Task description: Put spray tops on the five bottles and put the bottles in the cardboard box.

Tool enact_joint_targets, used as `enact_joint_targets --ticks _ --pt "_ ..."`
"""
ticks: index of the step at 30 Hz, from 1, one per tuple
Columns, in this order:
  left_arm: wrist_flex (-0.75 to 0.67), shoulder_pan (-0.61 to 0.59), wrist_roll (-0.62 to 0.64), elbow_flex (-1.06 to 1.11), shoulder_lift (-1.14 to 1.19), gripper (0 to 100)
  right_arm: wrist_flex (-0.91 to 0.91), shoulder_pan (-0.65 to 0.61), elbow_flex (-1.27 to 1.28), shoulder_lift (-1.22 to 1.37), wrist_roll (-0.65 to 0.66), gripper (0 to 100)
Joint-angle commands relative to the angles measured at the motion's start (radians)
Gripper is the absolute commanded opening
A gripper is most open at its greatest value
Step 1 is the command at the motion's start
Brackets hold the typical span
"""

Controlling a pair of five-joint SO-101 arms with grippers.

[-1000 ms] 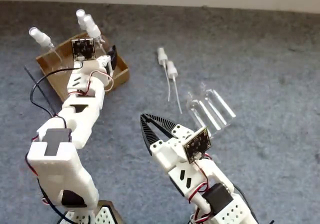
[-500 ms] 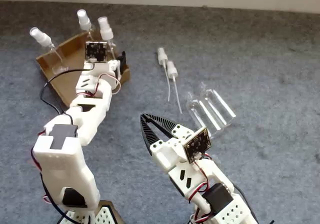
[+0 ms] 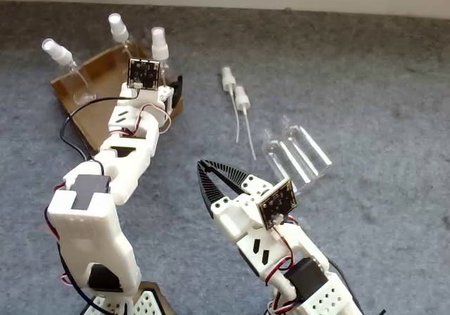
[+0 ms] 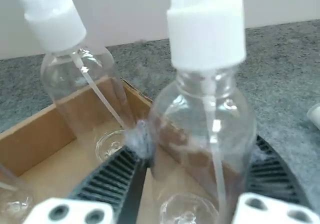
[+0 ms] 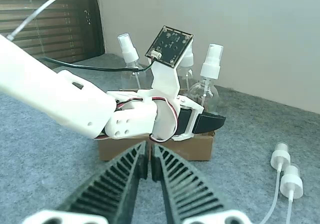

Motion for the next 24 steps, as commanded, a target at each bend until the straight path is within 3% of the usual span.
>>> enact_joint_targets --ticks 1,21,24 --pt "-0.021 0.010 -0.008 0.004 -0.018 26 -0.027 -0.010 0.099 -0.015 0.012 1.2" --pt "-0.014 -0.005 -0.012 0.231 -0.315 26 -0.024 -0.008 0.099 -0.015 0.012 1.2" --pt "0.060 -0.005 -0.012 0.255 -0.383 26 -0.024 -0.008 0.099 -0.013 0.012 1.2"
